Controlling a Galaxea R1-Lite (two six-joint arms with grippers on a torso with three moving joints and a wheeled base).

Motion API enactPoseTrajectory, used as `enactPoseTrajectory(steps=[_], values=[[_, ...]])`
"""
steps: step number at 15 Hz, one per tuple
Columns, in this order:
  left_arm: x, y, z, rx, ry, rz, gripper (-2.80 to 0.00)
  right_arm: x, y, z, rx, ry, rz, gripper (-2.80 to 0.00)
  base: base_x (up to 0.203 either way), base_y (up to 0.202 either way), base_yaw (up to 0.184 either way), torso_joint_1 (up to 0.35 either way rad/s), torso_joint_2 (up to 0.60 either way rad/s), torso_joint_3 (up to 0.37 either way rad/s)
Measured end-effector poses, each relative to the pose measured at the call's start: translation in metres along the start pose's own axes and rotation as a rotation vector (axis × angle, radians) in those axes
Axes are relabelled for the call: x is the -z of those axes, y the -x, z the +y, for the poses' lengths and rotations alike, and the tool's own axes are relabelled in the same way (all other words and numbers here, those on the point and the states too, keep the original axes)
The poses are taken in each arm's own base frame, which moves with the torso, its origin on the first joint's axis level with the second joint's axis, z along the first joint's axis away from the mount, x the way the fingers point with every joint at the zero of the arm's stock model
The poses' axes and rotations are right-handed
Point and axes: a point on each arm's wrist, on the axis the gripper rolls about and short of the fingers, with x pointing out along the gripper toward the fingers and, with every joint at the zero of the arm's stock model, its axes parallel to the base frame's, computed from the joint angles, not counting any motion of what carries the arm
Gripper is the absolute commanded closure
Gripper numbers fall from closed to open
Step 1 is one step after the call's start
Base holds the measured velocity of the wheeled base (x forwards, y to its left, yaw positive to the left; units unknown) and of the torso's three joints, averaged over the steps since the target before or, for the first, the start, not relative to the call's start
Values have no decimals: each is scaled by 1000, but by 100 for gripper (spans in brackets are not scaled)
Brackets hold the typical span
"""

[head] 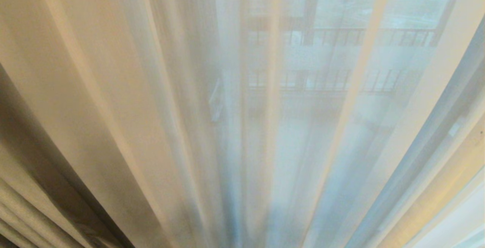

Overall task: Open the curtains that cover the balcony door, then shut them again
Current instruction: Close the outer curtains on both sides

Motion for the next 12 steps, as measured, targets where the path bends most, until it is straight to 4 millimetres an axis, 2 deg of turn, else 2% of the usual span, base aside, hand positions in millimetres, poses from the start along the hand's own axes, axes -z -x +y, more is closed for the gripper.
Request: enactPoseTrajectory(steps=[3, 5, 9, 12], values=[[-27, -3, 3, 0, 16, 16, 0, 0, 0, 0, -1, 0, -1, 0, 0, 0, 0, 0, 0, 0], [-53, -18, 6, -32, 27, 40, 0, 0, 0, 0, 0, 0, 0, 0, 0, 0, 0, 0, 0, 0], [-109, -79, 17, -179, 30, 123, 0, 0, 0, 0, 0, -1, -1, 0, 0, 0, 0, 0, 0, 0], [-148, -139, 42, -345, -3, 149, 0, 0, 0, 0, 0, -1, 0, 0, 0, 0, 0, 0, 0, 0]])
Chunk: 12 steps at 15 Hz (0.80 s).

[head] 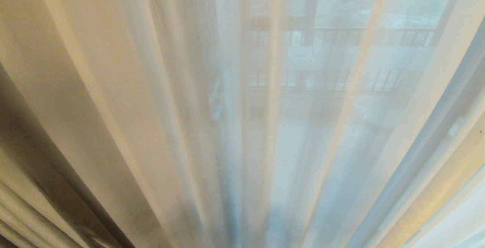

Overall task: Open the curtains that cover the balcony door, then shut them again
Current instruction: Close the outer curtains on both sides

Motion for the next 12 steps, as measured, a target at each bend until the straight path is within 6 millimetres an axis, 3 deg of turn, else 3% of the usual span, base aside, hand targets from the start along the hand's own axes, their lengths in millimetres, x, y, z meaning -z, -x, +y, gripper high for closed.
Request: enactPoseTrajectory(steps=[3, 7, 8, 9, 12], values=[[-26, -70, 26, -184, -19, 32, 0, 0, 0, 0, 1, 0, -1, 0, 0, 0, 0, 0, 0, 0], [-25, -155, 84, -358, -39, 57, 0, 0, 0, 0, 0, 0, 0, 0, 0, 0, 0, 0, 0, 0], [-20, -172, 97, -381, -41, 64, -107, 0, 0, 0, 0, 0, -1, 0, 0, 0, 0, 0, 0, 0], [-13, -188, 110, -405, -40, 71, -280, 0, 0, 0, 0, 0, -1, 0, 0, 0, 0, 0, 0, 0], [7, -229, 141, -491, -25, 81, -280, 0, 0, 0, 0, 0, 0, 0, 0, 0, 0, 0, 0, 0]])
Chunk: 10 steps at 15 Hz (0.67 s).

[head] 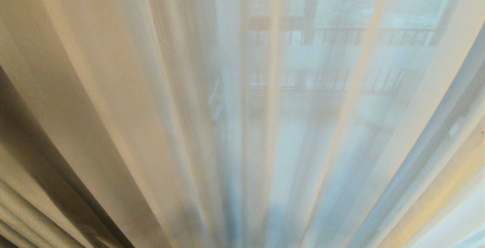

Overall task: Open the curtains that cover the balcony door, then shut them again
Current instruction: Close the outer curtains on both sides

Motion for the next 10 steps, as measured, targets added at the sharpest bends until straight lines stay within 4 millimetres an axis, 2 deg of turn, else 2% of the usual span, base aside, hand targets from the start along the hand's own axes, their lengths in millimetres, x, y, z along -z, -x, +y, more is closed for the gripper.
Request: enactPoseTrajectory(steps=[2, 4, 7, 10], values=[[11, -24, 2, -47, 2, 16, -280, 0, 0, 0, 0, 0, 0, 0, 0, 0, 0, 0, 0, 0], [22, -39, 2, -50, 2, 38, -280, 0, 0, 0, 1, 0, 0, 0, 0, 0, 0, 0, 0, 0], [29, -53, -1, -44, 4, 48, -280, 0, 0, 0, 1, 0, 0, 0, 0, 0, 0, 0, 0, 0], [32, -58, -4, -58, 3, 48, -280, 0, 0, 0, 0, 0, 0, 0, 0, 0, 0, 0, 0, 0]])
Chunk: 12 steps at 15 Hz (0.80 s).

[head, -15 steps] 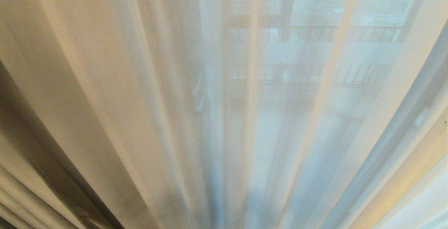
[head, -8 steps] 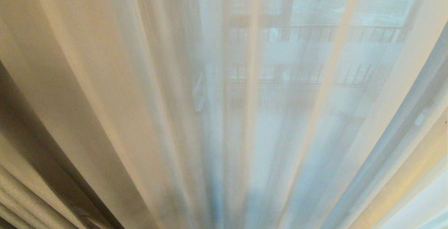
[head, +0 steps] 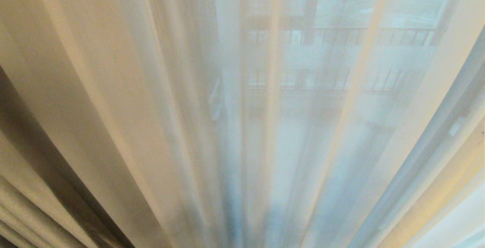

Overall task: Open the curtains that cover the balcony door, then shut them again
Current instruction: Close the outer curtains on both sides

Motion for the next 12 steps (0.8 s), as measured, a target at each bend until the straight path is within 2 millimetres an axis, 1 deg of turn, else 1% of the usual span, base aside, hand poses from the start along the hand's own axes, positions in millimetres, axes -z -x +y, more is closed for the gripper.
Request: enactPoseTrajectory(steps=[2, 5, 8, 12], values=[[2, -1, -1, -41, -1, 5, -280, 0, 0, 0, 0, 0, 0, 0, 0, 0, 0, 0, 0, 0], [9, -7, -4, -44, -2, 27, -280, 0, 0, 0, 0, 0, 0, 0, 0, 0, 0, 0, 0, 0], [17, -21, -11, -26, 27, 40, -280, 0, 0, 0, 0, 0, 0, 0, 0, 0, 0, 0, 0, 0], [21, -42, -22, -4, 64, 46, -280, 0, 0, 0, 0, 0, 0, 0, 0, 0, 0, 0, 0, 0]])
